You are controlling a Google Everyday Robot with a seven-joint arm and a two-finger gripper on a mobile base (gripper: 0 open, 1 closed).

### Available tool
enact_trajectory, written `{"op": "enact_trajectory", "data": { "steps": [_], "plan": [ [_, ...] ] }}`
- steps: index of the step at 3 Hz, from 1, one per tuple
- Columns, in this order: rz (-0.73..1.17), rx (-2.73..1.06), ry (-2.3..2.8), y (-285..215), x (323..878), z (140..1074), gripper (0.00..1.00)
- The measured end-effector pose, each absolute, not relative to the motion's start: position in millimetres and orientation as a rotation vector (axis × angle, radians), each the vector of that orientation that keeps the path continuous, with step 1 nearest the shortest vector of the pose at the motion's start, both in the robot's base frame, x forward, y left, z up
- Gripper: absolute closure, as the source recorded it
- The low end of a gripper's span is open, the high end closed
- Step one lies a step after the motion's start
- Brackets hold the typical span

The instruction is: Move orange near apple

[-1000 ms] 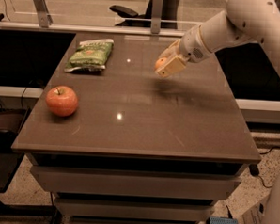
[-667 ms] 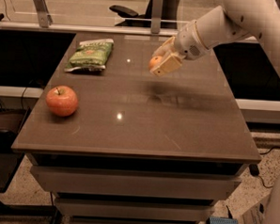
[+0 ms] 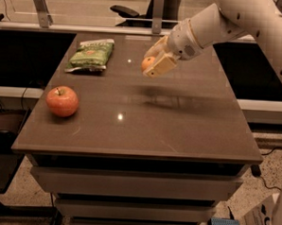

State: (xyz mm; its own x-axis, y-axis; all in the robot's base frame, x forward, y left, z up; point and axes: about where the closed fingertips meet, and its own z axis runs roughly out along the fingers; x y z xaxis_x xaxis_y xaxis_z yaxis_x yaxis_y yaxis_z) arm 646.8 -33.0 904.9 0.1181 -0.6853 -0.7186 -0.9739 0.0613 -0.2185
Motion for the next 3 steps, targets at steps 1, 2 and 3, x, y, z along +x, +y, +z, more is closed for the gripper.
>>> {"op": "enact_trajectory", "data": {
  "steps": [1, 2, 3],
  "plan": [
    [0.521, -1.663, 1.622, -20, 642, 903, 1.0],
    [0.53, -1.612, 1.625, -4, 635, 904, 1.0],
    [0.537, -1.564, 1.647, 14, 626, 903, 1.0]
  ]
}}
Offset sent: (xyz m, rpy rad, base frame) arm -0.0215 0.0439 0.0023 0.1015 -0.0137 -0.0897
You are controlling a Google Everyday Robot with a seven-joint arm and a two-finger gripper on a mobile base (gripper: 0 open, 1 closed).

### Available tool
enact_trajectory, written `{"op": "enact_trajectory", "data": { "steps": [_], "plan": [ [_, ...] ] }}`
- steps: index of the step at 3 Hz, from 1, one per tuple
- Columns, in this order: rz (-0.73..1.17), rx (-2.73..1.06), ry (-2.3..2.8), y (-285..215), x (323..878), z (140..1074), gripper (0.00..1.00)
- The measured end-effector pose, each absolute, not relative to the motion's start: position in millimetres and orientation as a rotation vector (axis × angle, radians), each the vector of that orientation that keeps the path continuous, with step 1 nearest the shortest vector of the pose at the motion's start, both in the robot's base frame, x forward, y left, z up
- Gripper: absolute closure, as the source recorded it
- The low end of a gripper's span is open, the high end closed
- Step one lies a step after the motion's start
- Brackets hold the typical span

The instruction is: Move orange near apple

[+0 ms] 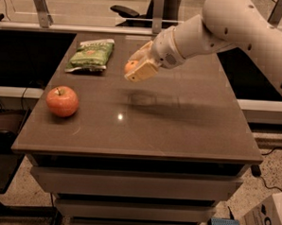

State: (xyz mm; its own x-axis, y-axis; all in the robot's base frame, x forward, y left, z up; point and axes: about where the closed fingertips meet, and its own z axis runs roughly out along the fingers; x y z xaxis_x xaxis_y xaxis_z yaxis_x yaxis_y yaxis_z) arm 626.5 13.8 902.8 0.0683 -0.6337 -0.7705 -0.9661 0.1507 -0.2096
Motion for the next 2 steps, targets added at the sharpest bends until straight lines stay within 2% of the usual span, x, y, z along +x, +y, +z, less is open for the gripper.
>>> {"op": "enact_trajectory", "data": {
  "steps": [2],
  "plan": [
    [0.558, -1.478, 1.668, 42, 612, 903, 1.0]
  ]
}}
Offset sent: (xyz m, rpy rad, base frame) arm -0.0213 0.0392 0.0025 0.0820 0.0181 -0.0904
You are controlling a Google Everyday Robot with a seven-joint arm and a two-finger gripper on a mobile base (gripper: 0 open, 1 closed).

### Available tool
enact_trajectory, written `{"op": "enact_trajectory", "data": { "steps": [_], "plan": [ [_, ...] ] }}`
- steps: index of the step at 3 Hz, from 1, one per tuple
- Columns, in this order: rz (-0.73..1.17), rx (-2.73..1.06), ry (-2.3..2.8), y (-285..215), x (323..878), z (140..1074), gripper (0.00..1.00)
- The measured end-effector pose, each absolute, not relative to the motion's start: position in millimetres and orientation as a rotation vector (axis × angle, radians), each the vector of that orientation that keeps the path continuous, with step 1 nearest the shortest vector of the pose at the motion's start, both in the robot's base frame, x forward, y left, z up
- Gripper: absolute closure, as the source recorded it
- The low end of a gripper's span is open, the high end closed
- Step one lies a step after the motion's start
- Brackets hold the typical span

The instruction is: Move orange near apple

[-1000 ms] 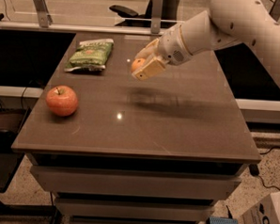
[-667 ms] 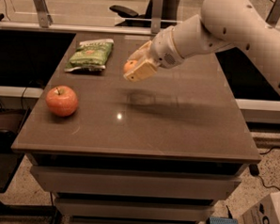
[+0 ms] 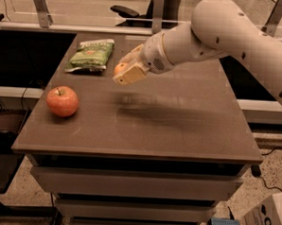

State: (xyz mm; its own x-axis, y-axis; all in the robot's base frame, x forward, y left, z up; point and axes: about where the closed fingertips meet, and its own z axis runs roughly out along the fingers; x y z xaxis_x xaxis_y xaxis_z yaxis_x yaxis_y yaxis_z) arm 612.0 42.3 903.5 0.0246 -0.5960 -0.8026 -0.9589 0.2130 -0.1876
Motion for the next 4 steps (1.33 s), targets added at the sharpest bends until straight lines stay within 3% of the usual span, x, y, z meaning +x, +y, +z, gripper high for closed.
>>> {"op": "enact_trajectory", "data": {
  "steps": [4],
  "plan": [
    [0.683, -1.471, 1.563, 122, 585, 908, 1.0]
  ]
}}
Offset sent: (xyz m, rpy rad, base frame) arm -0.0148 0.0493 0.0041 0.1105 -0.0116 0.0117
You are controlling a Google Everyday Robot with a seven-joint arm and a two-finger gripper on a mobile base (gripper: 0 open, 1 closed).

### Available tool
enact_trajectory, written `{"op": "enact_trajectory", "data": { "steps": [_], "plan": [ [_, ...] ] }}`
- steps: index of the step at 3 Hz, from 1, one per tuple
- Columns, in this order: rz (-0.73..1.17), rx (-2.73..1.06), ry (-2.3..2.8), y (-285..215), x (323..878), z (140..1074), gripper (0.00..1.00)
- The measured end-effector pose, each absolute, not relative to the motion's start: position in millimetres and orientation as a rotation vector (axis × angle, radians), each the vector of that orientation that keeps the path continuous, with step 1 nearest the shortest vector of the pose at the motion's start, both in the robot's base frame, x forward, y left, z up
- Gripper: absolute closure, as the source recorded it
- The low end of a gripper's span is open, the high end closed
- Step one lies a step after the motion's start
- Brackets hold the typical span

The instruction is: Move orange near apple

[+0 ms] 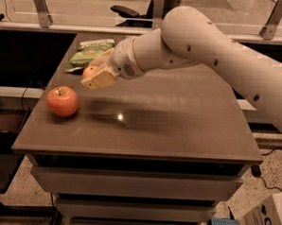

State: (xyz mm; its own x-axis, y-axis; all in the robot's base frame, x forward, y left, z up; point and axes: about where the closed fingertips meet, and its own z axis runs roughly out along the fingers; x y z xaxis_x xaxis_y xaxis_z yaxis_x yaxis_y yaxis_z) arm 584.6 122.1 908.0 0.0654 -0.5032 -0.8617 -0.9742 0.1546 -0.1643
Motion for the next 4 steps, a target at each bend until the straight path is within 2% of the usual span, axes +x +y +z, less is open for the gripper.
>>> {"op": "enact_trajectory", "data": {
  "steps": [2, 4],
  "plan": [
    [0.749, -1.468, 1.556, 156, 567, 893, 1.0],
    [0.757, -1.413, 1.583, 156, 556, 875, 1.0]
  ]
}}
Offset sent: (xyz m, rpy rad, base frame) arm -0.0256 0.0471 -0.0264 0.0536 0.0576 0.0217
